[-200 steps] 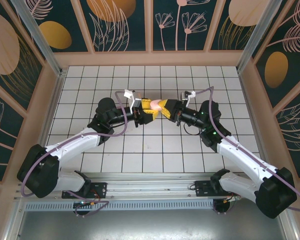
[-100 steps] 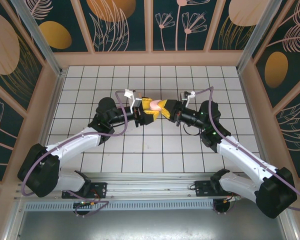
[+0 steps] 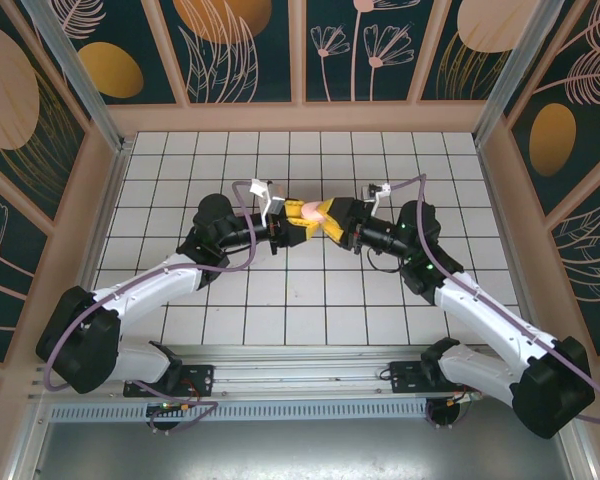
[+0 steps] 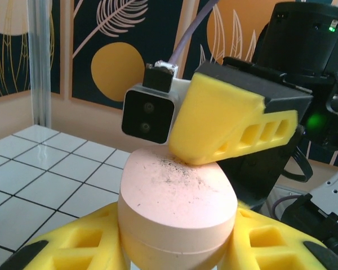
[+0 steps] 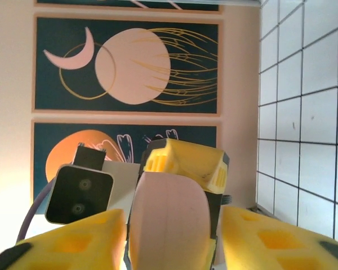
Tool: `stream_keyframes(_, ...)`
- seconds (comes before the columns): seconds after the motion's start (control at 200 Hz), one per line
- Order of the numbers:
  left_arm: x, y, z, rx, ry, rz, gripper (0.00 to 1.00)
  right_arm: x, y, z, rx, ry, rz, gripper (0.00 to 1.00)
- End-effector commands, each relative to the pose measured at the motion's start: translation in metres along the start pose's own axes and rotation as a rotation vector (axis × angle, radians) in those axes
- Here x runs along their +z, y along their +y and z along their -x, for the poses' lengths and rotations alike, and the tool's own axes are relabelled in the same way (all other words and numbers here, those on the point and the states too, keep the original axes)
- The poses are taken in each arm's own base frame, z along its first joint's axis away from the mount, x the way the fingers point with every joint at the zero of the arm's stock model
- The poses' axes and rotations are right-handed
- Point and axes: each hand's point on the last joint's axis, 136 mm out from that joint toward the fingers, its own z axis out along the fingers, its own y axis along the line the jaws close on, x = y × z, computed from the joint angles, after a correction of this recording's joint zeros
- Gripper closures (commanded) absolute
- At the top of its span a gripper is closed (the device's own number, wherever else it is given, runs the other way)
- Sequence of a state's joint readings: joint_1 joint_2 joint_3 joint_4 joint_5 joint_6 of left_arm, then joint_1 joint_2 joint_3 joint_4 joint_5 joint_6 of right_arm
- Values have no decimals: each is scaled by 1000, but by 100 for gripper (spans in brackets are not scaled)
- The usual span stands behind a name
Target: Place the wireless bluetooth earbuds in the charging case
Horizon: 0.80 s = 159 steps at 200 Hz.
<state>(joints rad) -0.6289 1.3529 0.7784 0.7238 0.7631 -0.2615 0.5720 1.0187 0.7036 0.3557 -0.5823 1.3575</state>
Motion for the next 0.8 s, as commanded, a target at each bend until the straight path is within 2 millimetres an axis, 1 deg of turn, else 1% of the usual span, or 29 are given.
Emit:
stream_keyframes(0.0, -3, -9, 10, 39, 0, -14, 77, -10, 21, 5, -146, -49, -37, 38)
stream_keyframes(0.115, -10, -12, 7, 39, 4, 10, 78, -22, 37, 12, -303, -104, -93, 34)
stream_keyframes(0.17, -15, -13, 4, 36, 8, 20, 79, -29, 47, 14, -414, -120, -113, 33)
stream_keyframes(0.265, -22, -16, 0, 21, 23, 29, 79, -42, 64, 10, -639, -125, -128, 33)
stream_keyframes(0.335, -27, -20, -6, 7, 38, 28, 79, -50, 71, 6, -820, -121, -135, 32)
stream_keyframes(0.375, -30, -23, -8, 0, 45, 23, 79, -53, 72, 2, -921, -115, -138, 32)
stream_keyframes(0.47, -37, -27, -14, -13, 61, 24, 79, -56, 62, -1, -1091, -96, -172, 32)
stream_keyframes(0.551, -42, -31, -18, -21, 68, 23, 79, -52, 53, -8, -1186, -47, -179, 32)
stream_keyframes(0.691, -48, -36, -20, -33, 65, 23, 79, -40, 40, -30, -1288, 62, -132, 31)
stream_keyframes(0.791, -50, -39, -21, -43, 63, 17, 79, -33, 27, -45, -1310, 141, -84, 30)
